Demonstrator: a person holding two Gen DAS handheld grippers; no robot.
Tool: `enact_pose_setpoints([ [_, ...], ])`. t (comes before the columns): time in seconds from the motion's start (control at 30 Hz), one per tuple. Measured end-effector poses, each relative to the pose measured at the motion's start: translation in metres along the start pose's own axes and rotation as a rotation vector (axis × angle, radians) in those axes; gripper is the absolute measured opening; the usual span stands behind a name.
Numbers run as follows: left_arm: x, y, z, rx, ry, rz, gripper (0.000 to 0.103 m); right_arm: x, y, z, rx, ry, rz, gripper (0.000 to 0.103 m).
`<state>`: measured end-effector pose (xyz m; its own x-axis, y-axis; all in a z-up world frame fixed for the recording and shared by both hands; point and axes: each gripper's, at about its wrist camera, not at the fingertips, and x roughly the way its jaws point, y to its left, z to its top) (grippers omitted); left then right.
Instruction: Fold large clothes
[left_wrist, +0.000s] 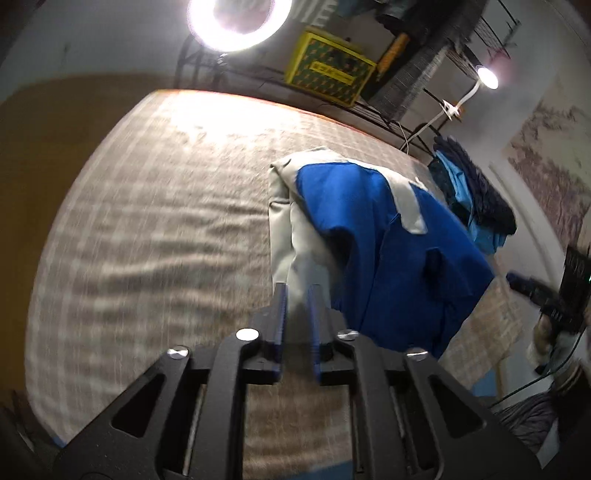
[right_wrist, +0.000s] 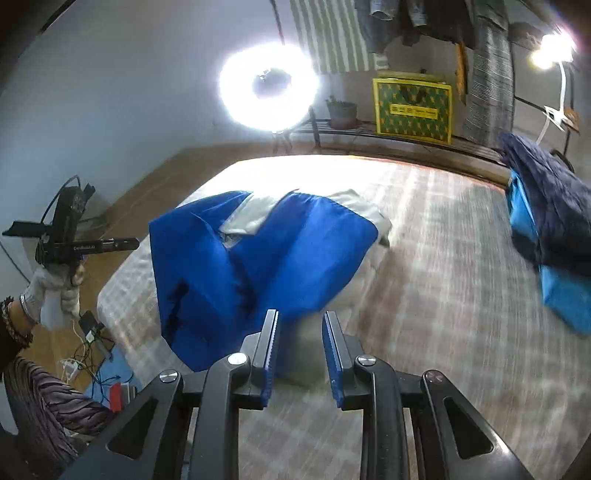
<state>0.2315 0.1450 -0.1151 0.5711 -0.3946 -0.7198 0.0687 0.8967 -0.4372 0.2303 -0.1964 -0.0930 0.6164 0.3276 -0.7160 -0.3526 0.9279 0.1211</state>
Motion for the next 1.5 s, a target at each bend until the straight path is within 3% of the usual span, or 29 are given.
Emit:
enact_pose_setpoints([
  [0.03, 0.001, 0.003, 0.001, -0.030, -0.005, -0.016, 0.041, -0.002, 0.000, -0.003, 0.013, -0.003, 0.001, 0.031],
  [0.1, 0.002, 0.009, 0.011, -0.111, -0.031, -0.065, 0.052, -0.006, -0.008, -0.009, 0.080, -0.020, 0.023, 0.037],
  [0.23, 0.008, 0.017, 0.024, -0.264, -0.041, -0.168, 0.056, 0.000, -0.019, -0.017, 0.237, -0.028, 0.107, 0.059],
  [0.37, 0.039, 0.022, 0.040, -0.402, 0.015, -0.287, 0.062, 0.022, -0.027, -0.016, 0.342, -0.004, 0.169, 0.069],
  [0.5, 0.073, 0.027, 0.055, -0.484, 0.043, -0.330, 0.062, 0.053, -0.040, -0.023, 0.443, 0.066, 0.219, 0.069],
  [0.57, 0.092, 0.029, 0.061, -0.528, 0.059, -0.370, 0.061, 0.068, -0.042, -0.025, 0.464, 0.096, 0.233, 0.065],
  [0.6, 0.097, 0.027, 0.062, -0.522, 0.057, -0.364, 0.039, 0.074, -0.042, -0.025, 0.468, 0.104, 0.251, 0.060],
  [0.63, 0.102, 0.022, 0.065, -0.494, 0.053, -0.345, 0.016, 0.079, -0.043, -0.024, 0.474, 0.113, 0.278, 0.037],
  [0.67, 0.103, 0.014, 0.068, -0.451, 0.045, -0.319, 0.016, 0.085, -0.042, -0.022, 0.488, 0.125, 0.330, 0.017],
  [0.73, 0.095, -0.001, 0.073, -0.373, 0.023, -0.290, 0.011, 0.085, -0.040, -0.018, 0.508, 0.117, 0.388, 0.004],
  [0.77, 0.088, -0.009, 0.076, -0.320, 0.012, -0.282, 0.010, 0.079, -0.039, -0.015, 0.523, 0.090, 0.442, 0.003],
  [0.83, 0.077, -0.016, 0.077, -0.235, -0.007, -0.248, 0.010, 0.066, -0.036, -0.007, 0.509, 0.051, 0.496, 0.002],
  [0.93, 0.087, -0.014, 0.063, -0.128, 0.030, -0.119, 0.009, 0.056, -0.040, -0.006, 0.471, 0.043, 0.502, 0.001],
  [1.0, 0.109, -0.010, 0.048, -0.110, 0.091, -0.071, 0.010, 0.071, -0.048, -0.017, 0.487, 0.110, 0.441, 0.000],
  [1.07, 0.122, -0.015, 0.036, -0.064, 0.097, -0.035, 0.010, 0.092, -0.053, -0.032, 0.503, 0.200, 0.358, 0.000],
  [1.2, 0.117, -0.019, 0.040, -0.045, 0.097, -0.032, 0.014, 0.098, -0.046, -0.032, 0.455, 0.225, 0.319, 0.001],
  [1.3, 0.101, -0.015, 0.049, -0.056, 0.079, -0.033, 0.034, 0.083, -0.032, -0.020, 0.356, 0.255, 0.282, 0.025],
  [1.33, 0.093, -0.013, 0.053, -0.052, 0.068, -0.032, 0.035, 0.074, -0.029, -0.017, 0.338, 0.254, 0.280, 0.035],
  [1.43, 0.070, -0.018, 0.068, -0.028, 0.002, -0.007, 0.035, 0.036, -0.022, 0.001, 0.241, 0.153, 0.214, 0.035],
  [1.5, 0.059, -0.030, 0.080, 0.003, -0.041, -0.008, 0.035, 0.018, -0.017, 0.019, 0.186, 0.041, 0.154, 0.035],
])
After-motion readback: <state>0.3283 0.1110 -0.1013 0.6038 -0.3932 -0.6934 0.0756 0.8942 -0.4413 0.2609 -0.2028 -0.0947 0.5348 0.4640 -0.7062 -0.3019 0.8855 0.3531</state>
